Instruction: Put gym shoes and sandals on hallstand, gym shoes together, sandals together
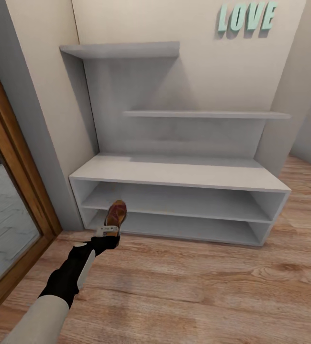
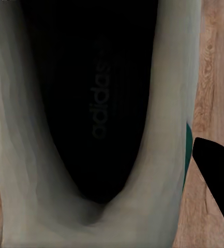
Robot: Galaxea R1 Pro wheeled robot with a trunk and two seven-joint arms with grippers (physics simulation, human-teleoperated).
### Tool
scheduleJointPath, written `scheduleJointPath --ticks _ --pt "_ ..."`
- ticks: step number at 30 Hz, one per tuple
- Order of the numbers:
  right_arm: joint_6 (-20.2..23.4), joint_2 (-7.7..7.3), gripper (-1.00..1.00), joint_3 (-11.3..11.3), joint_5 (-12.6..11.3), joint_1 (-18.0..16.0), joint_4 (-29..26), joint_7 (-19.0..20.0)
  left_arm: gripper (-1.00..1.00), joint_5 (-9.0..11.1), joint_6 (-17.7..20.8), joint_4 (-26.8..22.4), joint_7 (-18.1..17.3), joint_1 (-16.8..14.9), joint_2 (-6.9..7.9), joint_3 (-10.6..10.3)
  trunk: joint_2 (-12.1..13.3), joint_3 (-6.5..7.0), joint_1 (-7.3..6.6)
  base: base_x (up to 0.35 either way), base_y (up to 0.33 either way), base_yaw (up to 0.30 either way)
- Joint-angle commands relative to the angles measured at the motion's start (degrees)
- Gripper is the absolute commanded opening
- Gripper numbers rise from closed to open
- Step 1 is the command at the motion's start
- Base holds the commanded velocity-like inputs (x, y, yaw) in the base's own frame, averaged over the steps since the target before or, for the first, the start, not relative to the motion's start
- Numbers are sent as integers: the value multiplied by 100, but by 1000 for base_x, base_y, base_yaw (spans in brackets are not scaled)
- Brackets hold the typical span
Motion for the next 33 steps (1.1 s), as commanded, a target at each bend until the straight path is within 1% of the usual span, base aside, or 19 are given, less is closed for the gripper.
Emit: scheduleJointPath --ticks 1,2,6,16,23,25,27,30,33 --pt "32 -2 -100 -13 43 -9 -17 39 -100 40 36 55 -11 -3 -3 5 -44 -27 21 0 0 0" --pt "32 -2 -100 -13 73 -9 -24 39 -100 39 35 106 -11 -3 -3 1 -84 -51 43 0 0 0" --pt "34 -2 -100 -13 120 -9 -35 44 -100 37 33 210 -3 -3 -3 -4 -90 -172 53 0 0 0" --pt "39 -2 -100 -13 127 -9 -39 43 -100 34 32 242 15 -3 -3 -5 -103 -472 79 0 0 0" --pt "40 -2 -100 -13 129 -9 -52 46 -100 29 31 242 16 -3 -3 -5 -103 -479 79 0 0 -4" --pt "40 -2 -100 -12 128 -9 -54 44 -100 -6 27 242 16 -3 -3 -5 -103 -479 79 0 0 -171" --pt "40 -2 -100 -13 127 -9 -54 44 -100 -109 26 242 16 -3 -3 -5 -103 -479 79 11 0 -235" --pt "40 -2 -100 -13 127 -9 -55 47 -100 -360 25 242 16 -3 -3 -5 -103 -479 79 132 -74 -197" --pt "40 -2 -100 -13 128 -9 -55 48 -100 -430 26 242 16 -3 -3 -5 -103 -479 79 217 -150 -51"
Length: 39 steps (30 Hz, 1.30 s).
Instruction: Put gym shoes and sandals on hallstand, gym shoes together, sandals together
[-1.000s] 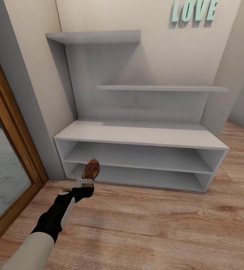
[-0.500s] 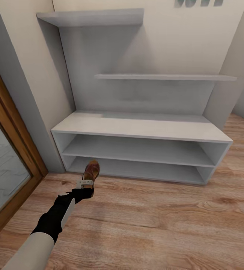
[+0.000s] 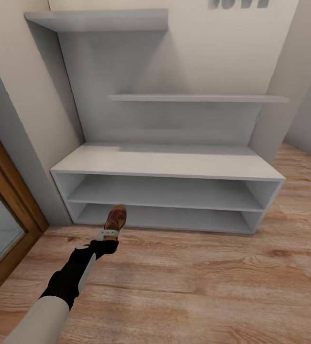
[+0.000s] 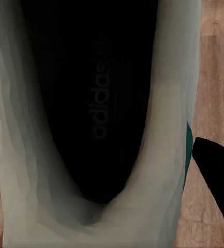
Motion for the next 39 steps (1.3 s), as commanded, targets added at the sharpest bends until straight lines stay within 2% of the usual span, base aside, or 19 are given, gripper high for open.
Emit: scheduleJointPath --ticks 1,10,39 --pt "25 -2 -100 -13 27 -9 -3 43 -100 -21 33 -10 -23 -2 -2 9 -2 -5 1 232 -163 -19" --pt "25 -2 -100 -13 25 -9 -14 43 -100 -35 31 -10 -23 -2 -2 9 -2 -5 1 124 -41 -3" --pt "25 24 -100 -12 29 -9 -143 41 -100 -36 31 -10 -24 -2 -2 9 -2 -5 1 343 0 0"
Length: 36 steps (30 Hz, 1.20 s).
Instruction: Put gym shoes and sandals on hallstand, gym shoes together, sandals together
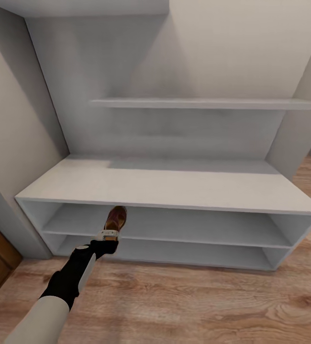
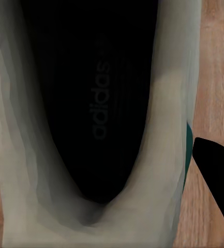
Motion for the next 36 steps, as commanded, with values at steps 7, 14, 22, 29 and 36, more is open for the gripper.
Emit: scheduleJointPath --ticks 7,14,22,29,36 --pt "28 -3 -100 -14 15 -9 -6 42 -100 -15 31 -9 -24 -2 -2 9 -2 -5 2 346 0 0" --pt "28 -3 -100 -11 15 -9 -6 45 -100 -14 31 -9 -23 -2 -2 9 -2 -5 2 183 0 0" --pt "28 -3 -100 -11 16 -9 -6 45 -100 -18 30 104 -24 -2 -19 9 -2 -5 2 127 0 0" --pt "28 -3 -100 -6 15 -9 -6 45 -100 -27 23 148 -23 -2 -20 9 -2 -5 2 134 0 0" --pt "28 -3 -100 -5 16 -9 -6 45 -100 -28 23 149 -23 -2 -20 9 -2 -5 2 6 0 0"
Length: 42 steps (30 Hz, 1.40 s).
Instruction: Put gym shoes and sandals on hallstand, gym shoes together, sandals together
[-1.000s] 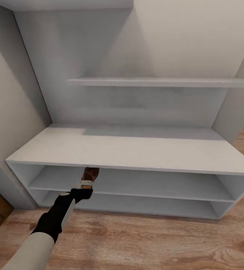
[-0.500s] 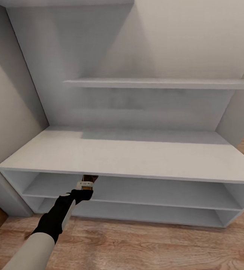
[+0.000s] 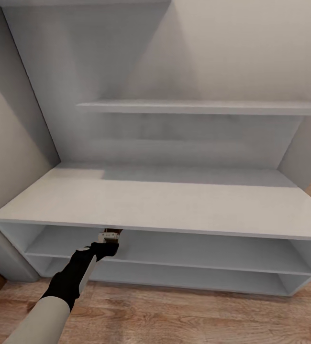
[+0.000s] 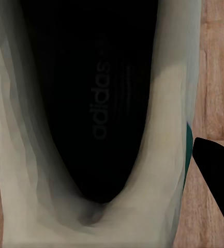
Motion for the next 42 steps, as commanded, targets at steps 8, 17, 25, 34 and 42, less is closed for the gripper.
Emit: scheduleJointPath --ticks 8,17,25,34,42 --pt "27 -2 -100 -13 28 -9 -5 43 -100 -15 31 0 -24 -2 -2 8 -2 -5 -1 67 0 0" --pt "27 -2 -100 -14 25 -9 -5 42 -100 -15 31 0 -24 -2 -2 10 -2 -5 -1 43 0 0" --pt "27 -2 -100 -14 25 -9 -5 42 100 -12 31 0 -30 -2 -2 10 -2 -5 -1 0 0 0" --pt "27 -2 -100 -16 26 -9 -5 43 100 -10 31 0 -33 -2 -2 10 -2 -5 -1 0 0 0" --pt "27 -2 -100 -14 27 -9 -5 42 100 -9 31 0 -33 -2 -2 10 -2 -5 -1 37 0 0"
